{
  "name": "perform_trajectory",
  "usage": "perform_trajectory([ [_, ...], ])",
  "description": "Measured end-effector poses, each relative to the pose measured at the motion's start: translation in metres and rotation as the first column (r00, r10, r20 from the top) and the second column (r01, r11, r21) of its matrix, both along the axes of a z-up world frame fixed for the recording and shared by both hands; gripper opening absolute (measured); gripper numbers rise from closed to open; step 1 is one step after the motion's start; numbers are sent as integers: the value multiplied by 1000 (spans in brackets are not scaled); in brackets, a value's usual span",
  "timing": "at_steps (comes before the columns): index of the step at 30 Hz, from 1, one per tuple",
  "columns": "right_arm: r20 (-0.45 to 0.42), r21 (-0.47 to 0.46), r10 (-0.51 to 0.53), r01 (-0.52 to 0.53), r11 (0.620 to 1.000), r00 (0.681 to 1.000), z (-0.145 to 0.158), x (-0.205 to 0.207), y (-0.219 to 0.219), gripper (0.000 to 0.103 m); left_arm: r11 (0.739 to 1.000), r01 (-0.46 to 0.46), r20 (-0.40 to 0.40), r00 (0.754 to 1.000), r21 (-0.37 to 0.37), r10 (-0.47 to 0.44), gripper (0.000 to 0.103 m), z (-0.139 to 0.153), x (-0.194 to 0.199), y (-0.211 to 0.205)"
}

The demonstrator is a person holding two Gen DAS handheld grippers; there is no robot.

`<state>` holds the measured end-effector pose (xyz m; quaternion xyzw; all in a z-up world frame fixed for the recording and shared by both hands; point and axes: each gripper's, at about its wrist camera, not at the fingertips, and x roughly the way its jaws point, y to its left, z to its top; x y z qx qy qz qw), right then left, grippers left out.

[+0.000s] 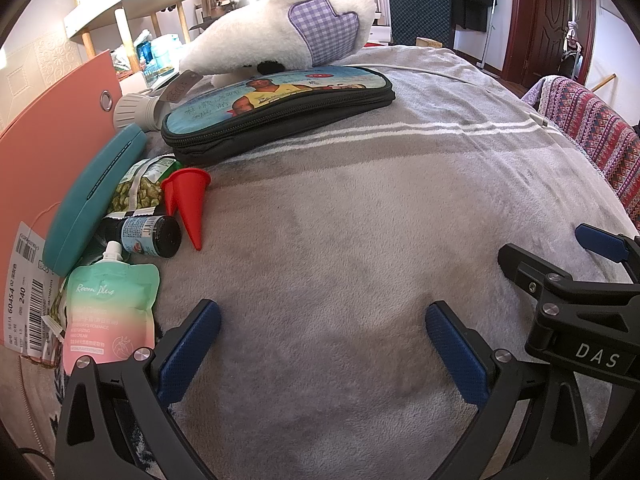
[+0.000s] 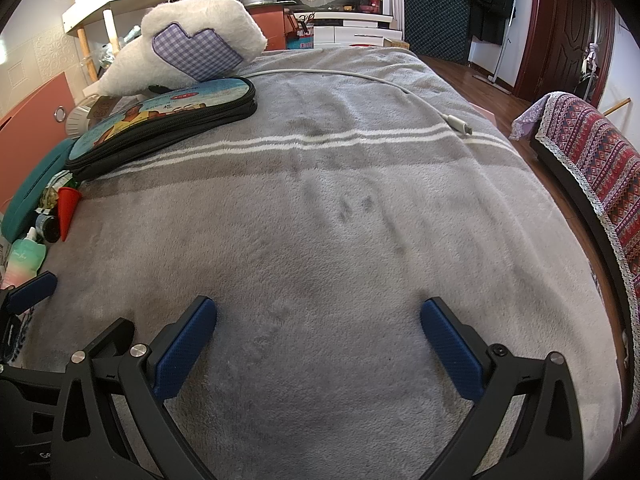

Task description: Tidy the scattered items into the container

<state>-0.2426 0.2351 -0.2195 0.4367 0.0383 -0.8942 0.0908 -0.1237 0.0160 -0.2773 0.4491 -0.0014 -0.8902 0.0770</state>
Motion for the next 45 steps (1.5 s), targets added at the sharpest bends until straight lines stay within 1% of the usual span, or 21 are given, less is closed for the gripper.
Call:
perform_trajectory([
  [45,0,0,5,-5,1000,1000,1,0,-1,103,1000,-4,0,1000,0,4,103,-1,0,0],
])
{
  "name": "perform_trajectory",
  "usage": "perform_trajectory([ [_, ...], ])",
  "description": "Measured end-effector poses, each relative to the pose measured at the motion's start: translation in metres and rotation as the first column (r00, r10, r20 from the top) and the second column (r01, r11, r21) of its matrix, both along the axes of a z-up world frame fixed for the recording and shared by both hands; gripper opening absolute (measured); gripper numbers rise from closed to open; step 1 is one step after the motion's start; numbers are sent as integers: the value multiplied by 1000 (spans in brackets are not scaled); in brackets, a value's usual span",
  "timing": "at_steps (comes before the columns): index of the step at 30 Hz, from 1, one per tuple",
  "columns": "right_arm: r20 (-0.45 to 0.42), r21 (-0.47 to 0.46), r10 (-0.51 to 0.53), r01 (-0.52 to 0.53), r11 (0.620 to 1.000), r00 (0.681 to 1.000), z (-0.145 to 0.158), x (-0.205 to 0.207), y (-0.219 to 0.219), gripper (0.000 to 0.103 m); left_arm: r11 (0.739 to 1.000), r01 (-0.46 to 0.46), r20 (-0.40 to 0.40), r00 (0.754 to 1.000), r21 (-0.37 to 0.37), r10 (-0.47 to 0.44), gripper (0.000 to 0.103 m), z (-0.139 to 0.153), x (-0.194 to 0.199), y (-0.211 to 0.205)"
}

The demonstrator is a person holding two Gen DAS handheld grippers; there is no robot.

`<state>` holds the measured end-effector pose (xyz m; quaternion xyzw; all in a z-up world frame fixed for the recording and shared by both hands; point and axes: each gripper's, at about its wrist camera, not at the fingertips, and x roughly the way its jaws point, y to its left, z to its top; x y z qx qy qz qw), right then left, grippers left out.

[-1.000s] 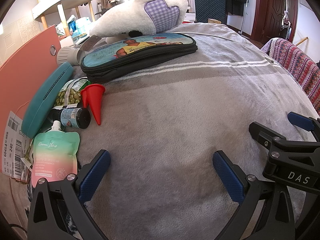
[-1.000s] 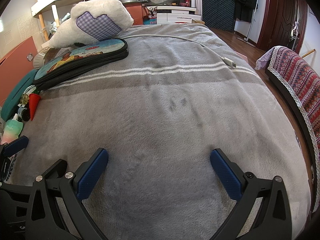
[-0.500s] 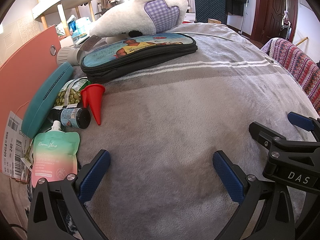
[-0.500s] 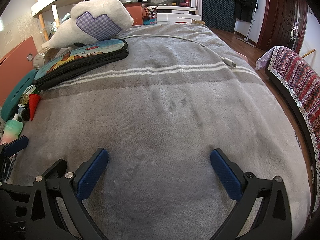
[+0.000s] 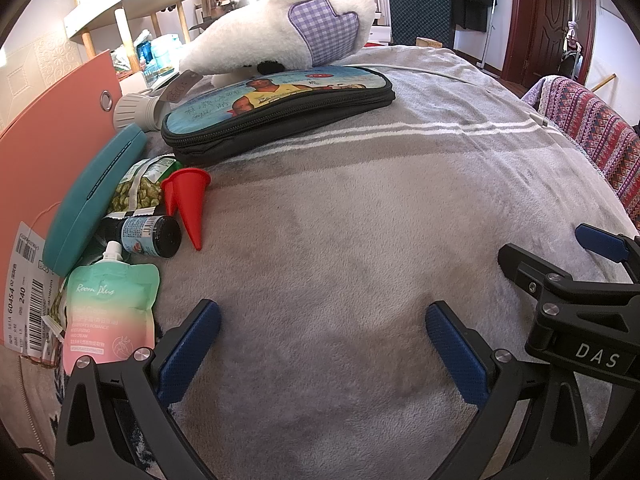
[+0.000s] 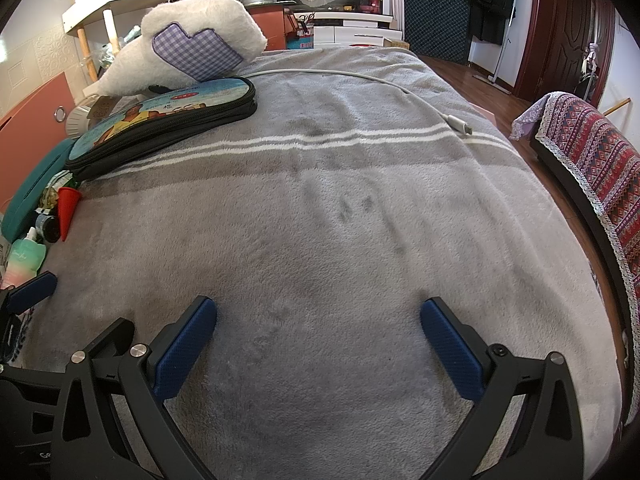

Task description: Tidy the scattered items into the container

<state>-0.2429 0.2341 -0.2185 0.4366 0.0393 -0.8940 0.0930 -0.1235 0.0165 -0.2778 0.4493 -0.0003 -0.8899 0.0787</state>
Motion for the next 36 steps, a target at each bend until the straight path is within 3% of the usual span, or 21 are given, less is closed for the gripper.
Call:
perform_trajectory([
  [36,0,0,4,-4,1000,1000,1,0,-1,103,1000,-4,1,1000,0,4,103,0,0,0],
])
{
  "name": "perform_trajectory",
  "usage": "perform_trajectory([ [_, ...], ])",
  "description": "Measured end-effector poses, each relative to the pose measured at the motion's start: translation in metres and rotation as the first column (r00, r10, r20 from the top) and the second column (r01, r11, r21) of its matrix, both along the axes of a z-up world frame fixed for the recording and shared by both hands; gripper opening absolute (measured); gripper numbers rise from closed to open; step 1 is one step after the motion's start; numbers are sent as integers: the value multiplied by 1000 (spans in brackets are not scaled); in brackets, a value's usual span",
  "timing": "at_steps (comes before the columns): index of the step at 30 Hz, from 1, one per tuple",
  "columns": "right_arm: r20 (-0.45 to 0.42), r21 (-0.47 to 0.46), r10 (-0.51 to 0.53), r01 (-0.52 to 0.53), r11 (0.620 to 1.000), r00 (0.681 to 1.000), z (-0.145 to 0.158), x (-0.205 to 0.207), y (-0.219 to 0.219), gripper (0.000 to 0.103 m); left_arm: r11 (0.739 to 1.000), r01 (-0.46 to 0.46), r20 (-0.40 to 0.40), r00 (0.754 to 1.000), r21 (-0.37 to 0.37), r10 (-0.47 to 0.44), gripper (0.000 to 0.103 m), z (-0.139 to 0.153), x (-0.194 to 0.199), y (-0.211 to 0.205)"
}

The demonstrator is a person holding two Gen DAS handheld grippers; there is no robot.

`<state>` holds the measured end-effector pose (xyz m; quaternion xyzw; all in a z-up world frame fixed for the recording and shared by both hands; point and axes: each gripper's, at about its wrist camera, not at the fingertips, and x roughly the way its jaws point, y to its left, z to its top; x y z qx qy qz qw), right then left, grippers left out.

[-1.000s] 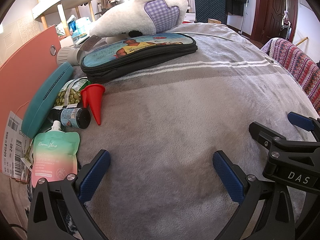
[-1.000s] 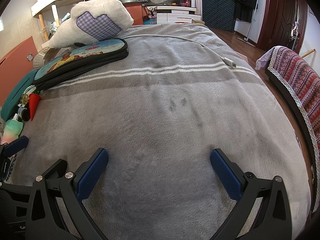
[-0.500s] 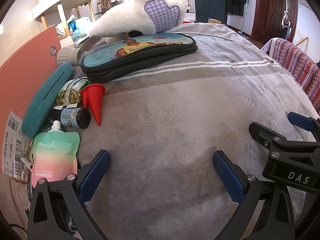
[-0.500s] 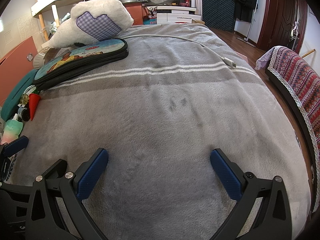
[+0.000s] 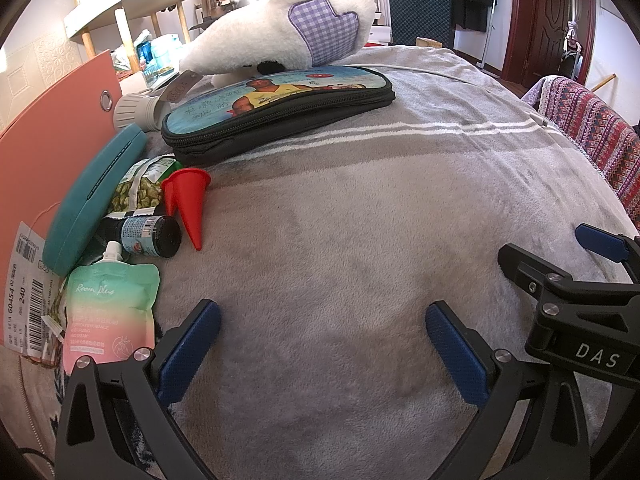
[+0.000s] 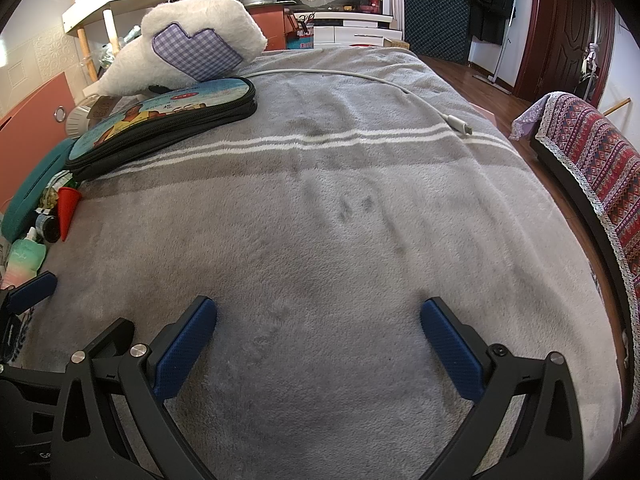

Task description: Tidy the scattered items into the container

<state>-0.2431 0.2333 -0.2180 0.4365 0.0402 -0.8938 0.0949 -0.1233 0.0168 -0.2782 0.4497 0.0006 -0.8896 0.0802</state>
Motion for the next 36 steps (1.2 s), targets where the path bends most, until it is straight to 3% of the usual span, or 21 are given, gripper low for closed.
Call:
perform_trajectory([
  [6,1,0,1,-1,1000,1000,0,0,0,103,1000,-1,-1,1000,-1,1,103,-6,-16,10],
  [7,-2,2,1,-1,1000,1000,-10,-1,0,103,1000,-1,-1,1000,-2,1,103,-6,-16,10],
  [31,-12,3,2,-2,1000,1000,-17,-3,5,103,1000,-3,-8,1000,0,3,103,-7,-15,6],
  [33,-11,4,3,-3,1000,1000,-19,-1,5,103,1000,-1,-6,1000,4,1,103,-19,-59,29],
  [36,-3,8,-17,17,1000,1000,-24,-3,6,102,999,11,58,998,51,-14,103,-17,-82,32],
])
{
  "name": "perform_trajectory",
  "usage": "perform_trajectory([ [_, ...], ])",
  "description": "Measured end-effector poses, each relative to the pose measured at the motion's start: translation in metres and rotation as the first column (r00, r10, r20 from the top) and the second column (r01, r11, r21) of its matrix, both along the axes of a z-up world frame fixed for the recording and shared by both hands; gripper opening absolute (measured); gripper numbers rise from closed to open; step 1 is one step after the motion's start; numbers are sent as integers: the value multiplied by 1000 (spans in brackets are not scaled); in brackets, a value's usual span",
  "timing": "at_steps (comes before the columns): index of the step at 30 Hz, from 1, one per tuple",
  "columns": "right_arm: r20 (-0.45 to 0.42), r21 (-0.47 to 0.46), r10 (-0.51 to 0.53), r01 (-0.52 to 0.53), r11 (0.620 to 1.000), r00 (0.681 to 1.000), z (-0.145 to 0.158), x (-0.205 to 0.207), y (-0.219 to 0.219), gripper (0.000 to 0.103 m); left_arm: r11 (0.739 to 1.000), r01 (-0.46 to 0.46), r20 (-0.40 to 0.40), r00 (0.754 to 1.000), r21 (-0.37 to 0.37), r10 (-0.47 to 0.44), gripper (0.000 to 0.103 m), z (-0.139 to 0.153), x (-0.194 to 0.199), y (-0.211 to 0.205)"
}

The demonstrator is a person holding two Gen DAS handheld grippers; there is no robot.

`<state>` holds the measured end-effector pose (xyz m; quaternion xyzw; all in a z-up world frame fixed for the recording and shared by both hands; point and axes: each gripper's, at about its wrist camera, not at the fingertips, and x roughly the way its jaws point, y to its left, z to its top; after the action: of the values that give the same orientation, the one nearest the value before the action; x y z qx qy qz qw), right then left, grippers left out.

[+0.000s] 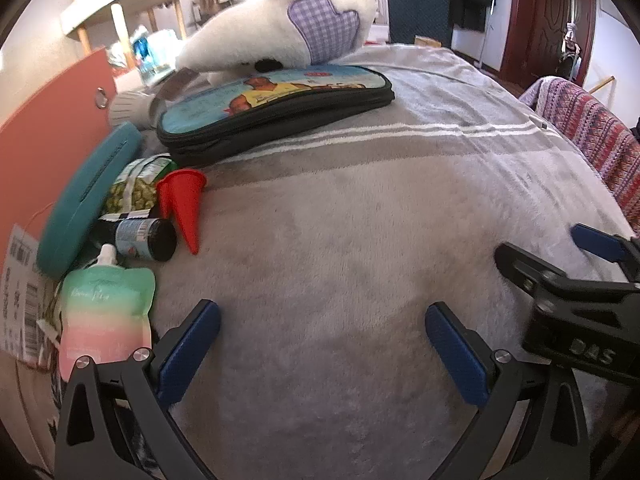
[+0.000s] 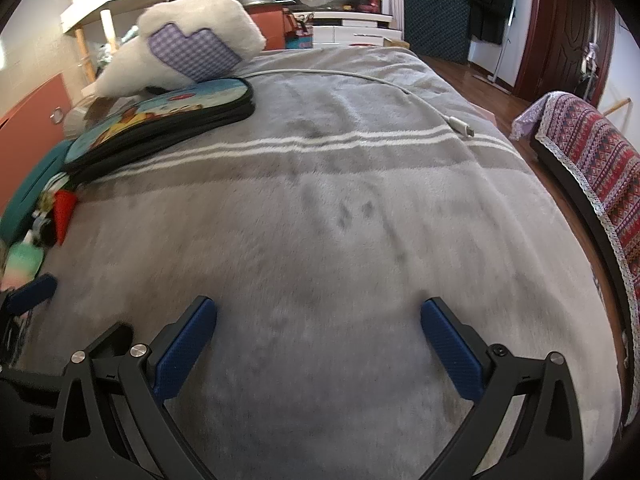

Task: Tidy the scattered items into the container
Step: 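Grasp the white plush pillow with the left gripper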

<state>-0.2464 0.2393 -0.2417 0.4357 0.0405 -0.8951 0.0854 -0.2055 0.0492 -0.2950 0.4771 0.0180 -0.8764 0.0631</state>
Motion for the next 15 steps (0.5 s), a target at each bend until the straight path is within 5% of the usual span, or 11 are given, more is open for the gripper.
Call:
perform_trajectory([
  [2,35,-8,-17,17,1000,999,-2,-1,1,102,994,-22,39,999,107,18,103,15,-2,-12],
  [4,124,-39,-9,14,999,992,3,-10,5,103,982,-85,-29,995,168,92,103,47,0,-27],
  [6,230,-187,-56,100,977,971,11,-19,23,103,987,-116,-129,983,110,130,103,82,-5,-30],
  [8,405,-369,-124,286,884,906,11,-24,49,103,993,-87,-229,971,-85,65,103,118,-27,-19],
  [10,559,-624,-130,519,584,819,3,-8,84,102,953,-20,-236,970,-301,-54,103,134,-57,-2],
  [12,644,-733,-33,628,262,765,-19,15,97,102,859,76,-158,971,-506,-179,103,132,-93,16],
  [13,669,-735,21,657,166,743,-30,24,97,102,792,139,-103,964,-595,-247,103,123,-114,25],
  [14,683,-727,45,672,138,729,-37,28,97,102,731,194,-57,951,-654,-303,103,114,-130,33],
  [15,693,-716,46,680,159,719,-41,28,97,102,695,224,-30,942,-683,-333,103,108,-138,37],
])
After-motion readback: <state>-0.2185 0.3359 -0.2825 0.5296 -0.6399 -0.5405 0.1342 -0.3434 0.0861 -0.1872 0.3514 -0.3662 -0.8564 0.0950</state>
